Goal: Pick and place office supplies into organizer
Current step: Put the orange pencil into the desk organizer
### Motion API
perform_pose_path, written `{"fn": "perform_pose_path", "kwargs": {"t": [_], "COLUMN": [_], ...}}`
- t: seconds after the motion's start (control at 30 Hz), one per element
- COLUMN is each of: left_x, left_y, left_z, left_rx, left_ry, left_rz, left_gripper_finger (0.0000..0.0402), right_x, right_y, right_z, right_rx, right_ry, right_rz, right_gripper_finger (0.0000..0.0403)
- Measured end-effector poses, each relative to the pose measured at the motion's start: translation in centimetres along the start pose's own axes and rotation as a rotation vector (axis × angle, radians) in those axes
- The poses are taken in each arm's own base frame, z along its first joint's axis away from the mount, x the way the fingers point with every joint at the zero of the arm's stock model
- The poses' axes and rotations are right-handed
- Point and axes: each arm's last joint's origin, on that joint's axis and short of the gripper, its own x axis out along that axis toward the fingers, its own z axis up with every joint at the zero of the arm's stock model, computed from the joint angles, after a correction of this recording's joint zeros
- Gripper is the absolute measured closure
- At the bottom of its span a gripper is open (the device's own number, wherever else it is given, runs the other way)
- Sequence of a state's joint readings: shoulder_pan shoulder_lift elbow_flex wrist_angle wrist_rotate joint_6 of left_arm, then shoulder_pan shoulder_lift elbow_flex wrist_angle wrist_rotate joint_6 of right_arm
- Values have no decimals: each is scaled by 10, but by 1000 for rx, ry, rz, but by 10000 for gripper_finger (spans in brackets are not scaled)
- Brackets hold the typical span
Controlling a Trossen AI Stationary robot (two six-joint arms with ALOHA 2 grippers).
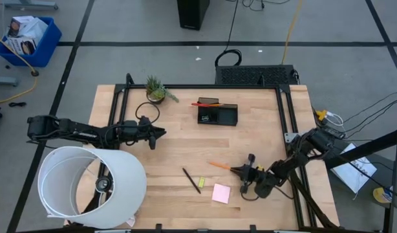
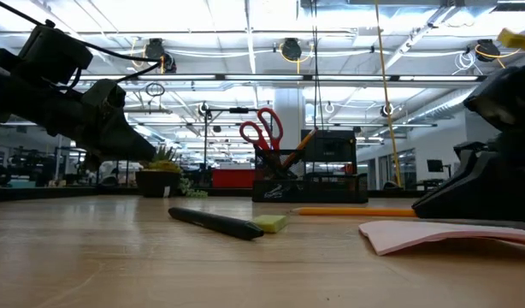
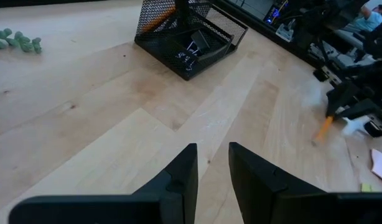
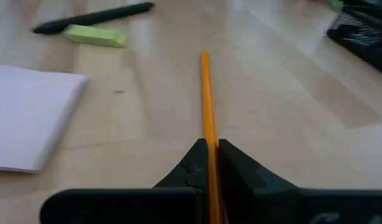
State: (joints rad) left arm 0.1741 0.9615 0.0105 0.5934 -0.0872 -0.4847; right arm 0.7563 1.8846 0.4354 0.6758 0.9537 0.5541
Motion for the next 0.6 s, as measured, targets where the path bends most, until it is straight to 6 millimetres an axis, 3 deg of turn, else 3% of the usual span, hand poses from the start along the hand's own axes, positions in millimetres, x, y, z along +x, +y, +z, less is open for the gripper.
{"fn": "perform_pose_path", "kwargs": {"t": [0.6], "left_x": [0], "left_y": [1], "left_z": [-2], "left_rx": [0], "left_ry": [17], "left_rz": [16], "left_gripper_finger": [309], "right_x": [1], "right_y": [-18], "right_z": [42], "right_rx": [-157], "right_ry": [-35], "right_rz": [-8], "right_gripper_finger": [388]}}
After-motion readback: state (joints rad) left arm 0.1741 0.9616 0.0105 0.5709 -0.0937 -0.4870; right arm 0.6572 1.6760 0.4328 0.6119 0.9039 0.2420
